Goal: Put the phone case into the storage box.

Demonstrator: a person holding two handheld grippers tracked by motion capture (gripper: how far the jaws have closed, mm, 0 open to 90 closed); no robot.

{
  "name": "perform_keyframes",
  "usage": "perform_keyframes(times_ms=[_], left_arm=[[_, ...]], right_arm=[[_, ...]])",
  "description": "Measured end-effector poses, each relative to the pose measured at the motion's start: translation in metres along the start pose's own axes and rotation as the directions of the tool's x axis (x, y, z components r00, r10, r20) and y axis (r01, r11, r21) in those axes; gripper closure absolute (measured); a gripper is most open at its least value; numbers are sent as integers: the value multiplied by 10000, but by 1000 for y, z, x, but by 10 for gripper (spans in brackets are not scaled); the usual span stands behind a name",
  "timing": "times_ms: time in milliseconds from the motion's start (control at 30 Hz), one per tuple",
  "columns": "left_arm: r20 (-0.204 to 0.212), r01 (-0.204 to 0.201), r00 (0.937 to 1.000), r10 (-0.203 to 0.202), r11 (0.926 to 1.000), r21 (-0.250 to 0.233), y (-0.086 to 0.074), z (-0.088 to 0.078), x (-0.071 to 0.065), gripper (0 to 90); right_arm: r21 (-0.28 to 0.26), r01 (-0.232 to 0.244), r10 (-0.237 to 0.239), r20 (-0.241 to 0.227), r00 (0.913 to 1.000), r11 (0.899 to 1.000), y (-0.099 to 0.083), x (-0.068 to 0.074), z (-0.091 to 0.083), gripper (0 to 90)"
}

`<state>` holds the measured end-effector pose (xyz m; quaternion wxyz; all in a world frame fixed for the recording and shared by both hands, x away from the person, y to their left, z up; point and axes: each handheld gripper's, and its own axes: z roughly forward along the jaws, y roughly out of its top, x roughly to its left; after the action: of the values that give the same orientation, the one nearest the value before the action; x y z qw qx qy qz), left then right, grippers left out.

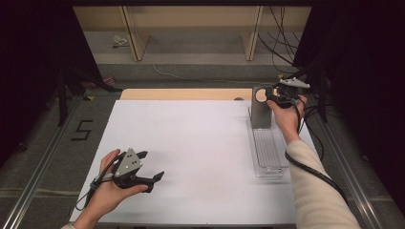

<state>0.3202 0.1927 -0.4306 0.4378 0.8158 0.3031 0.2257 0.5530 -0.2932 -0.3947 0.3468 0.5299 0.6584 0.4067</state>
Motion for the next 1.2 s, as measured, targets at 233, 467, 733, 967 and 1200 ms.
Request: perform_keyframes(times_ms=[233,467,733,967,1200], left_arm=[[8,-10,10000,10,10000,-30,0,0,0,131],[24,24,10000,-24,10000,-62,1,1,0,131],[-26,76,10000,-76,10000,-63,1,0,1,132],[-52,118,9999,-118,9999,-69,0,0,1,132],[-55,124,9999,-124,9999,-39,-1,1,1,131]], right_arm=[[-71,48,-48,-21,10000,10000,2,2,-5,424],[-91,88,-89,-165,9998,9999,3,5,-14,339],[172,439,-430,-476,9979,9989,-3,11,-24,271],[137,584,-573,-735,9956,9982,-10,15,-38,237],[88,462,-451,-1005,9939,9989,-15,17,-56,205]])
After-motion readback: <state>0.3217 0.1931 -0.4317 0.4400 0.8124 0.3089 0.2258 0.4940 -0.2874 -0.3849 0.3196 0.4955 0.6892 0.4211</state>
